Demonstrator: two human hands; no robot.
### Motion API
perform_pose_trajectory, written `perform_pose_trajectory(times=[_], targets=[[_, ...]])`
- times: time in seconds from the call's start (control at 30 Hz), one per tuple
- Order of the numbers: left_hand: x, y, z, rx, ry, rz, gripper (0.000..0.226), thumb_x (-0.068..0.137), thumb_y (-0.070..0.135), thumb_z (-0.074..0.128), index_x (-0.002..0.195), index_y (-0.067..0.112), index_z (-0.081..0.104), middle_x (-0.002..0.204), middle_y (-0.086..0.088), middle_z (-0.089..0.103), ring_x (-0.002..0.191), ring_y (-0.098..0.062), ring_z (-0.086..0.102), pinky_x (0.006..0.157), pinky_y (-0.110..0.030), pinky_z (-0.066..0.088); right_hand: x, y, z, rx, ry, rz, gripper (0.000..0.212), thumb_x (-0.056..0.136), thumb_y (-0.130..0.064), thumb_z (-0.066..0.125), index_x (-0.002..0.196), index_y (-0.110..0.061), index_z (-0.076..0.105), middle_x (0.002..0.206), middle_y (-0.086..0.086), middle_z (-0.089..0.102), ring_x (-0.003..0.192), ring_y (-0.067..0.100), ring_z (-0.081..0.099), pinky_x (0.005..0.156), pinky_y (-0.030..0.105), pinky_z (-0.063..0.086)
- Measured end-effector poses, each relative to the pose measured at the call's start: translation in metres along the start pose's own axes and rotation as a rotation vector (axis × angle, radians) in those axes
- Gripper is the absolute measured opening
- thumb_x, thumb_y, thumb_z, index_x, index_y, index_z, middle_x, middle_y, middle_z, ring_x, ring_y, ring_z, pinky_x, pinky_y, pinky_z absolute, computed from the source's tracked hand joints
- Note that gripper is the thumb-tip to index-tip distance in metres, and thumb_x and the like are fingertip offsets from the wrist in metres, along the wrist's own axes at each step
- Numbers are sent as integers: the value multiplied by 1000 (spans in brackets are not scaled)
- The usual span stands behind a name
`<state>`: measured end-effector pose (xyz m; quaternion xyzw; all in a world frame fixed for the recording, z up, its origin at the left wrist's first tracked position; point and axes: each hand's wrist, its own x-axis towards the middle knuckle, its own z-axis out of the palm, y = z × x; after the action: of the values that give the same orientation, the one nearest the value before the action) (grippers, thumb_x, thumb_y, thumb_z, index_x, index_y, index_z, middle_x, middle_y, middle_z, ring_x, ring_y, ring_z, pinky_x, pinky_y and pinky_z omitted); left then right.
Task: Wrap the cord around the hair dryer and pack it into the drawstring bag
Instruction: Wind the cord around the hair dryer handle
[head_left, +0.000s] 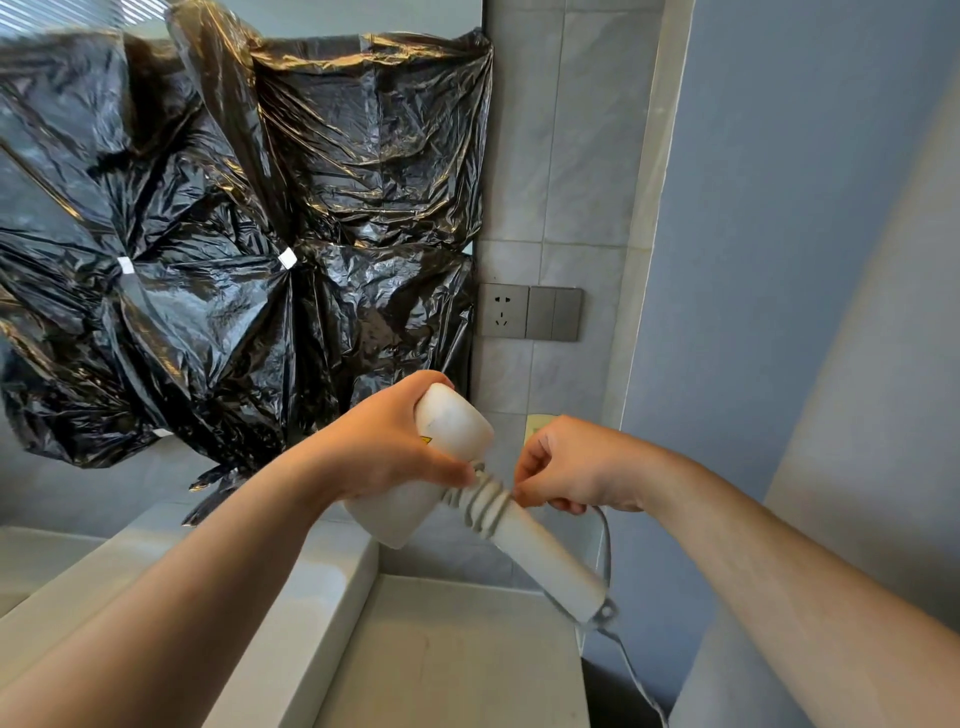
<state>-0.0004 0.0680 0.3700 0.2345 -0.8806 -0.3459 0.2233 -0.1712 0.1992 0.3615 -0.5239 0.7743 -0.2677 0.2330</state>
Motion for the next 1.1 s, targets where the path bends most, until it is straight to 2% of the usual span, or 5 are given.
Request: perform_pose_trajectory(times=[0.13, 0.27, 0.43, 0.63, 1.1], targets=[[1, -1, 5, 160, 173, -20, 85, 47, 50, 85, 117, 49, 37, 96, 9, 63, 83, -19, 66, 76, -45, 58, 10, -7, 7, 162, 205, 17, 10, 80, 1, 63, 77, -8, 65, 66, 14, 62, 55, 18, 56, 44, 21, 46], [-2, -3, 14, 221, 410, 34, 94, 54, 52, 83, 132, 44, 32, 111, 8, 58, 96, -22, 58, 81, -38, 51, 16, -14, 10, 505, 350, 90, 15, 83, 6, 57, 74, -4, 62, 58, 11, 57, 39, 12, 52, 41, 20, 48], [-5, -8, 20, 47, 636, 68, 93, 60, 46, 84, 137, 41, 33, 114, 12, 55, 94, -13, 53, 76, -32, 41, 13, -22, 21, 845, 485, 4, 11, 92, -2, 57, 82, -6, 62, 58, 8, 59, 42, 12, 55, 46, 23, 52], [-4, -12, 25, -40, 751, 122, 94, 59, 46, 86, 138, 35, 36, 119, 12, 54, 99, -8, 50, 80, -28, 40, 12, -31, 31, 886, 667, -95, 11, 90, -3, 60, 81, -6, 65, 62, 9, 66, 46, 13, 62, 58, 33, 60], [10, -20, 31, -408, 827, 33, 89, 61, 31, 89, 136, 26, 40, 102, 23, 50, 91, -10, 59, 82, -36, 52, 15, -34, 58, 861, 747, -300, 13, 92, -3, 59, 88, -14, 65, 63, -1, 65, 47, 7, 53, 47, 24, 50]])
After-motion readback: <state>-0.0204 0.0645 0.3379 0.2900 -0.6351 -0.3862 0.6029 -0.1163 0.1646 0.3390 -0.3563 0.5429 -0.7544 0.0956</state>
